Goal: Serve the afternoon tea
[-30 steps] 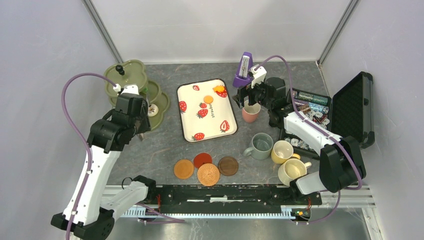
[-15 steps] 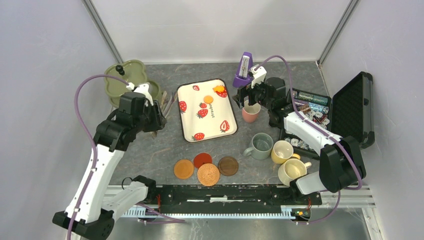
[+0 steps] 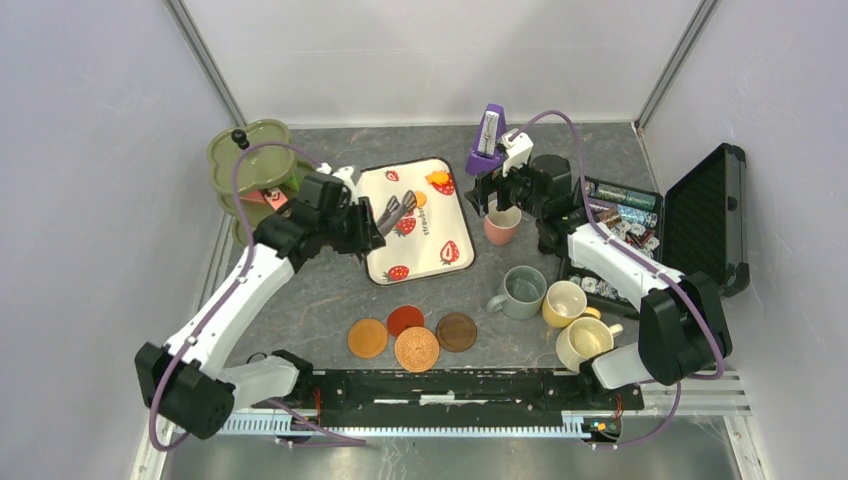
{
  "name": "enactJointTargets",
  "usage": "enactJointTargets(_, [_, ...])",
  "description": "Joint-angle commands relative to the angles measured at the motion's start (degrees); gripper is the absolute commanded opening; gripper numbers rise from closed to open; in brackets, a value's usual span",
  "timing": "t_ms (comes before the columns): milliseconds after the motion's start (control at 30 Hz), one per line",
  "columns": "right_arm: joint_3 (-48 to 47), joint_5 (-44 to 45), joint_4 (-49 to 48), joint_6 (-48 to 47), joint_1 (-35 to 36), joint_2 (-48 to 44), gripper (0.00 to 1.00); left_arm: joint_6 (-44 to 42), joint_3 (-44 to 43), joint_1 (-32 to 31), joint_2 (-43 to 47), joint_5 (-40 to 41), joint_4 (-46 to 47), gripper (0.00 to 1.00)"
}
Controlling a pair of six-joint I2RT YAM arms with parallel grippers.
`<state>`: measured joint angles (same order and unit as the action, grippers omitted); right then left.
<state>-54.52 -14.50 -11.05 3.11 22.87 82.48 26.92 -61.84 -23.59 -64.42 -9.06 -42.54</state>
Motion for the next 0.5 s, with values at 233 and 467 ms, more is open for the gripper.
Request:
enactJointTargets(233, [-2.7, 1.2, -1.2, -1.4, -0.1, 1.0, 0.98, -1.1, -9.3, -9.8, -14.0, 14.1, 4.7, 0.48])
enactJointTargets(467, [-3.1, 1.9, -0.8, -1.9, -0.2, 2.0, 0.98, -1.7, -11.6, -11.0, -18.5, 16.5, 6.0, 0.48])
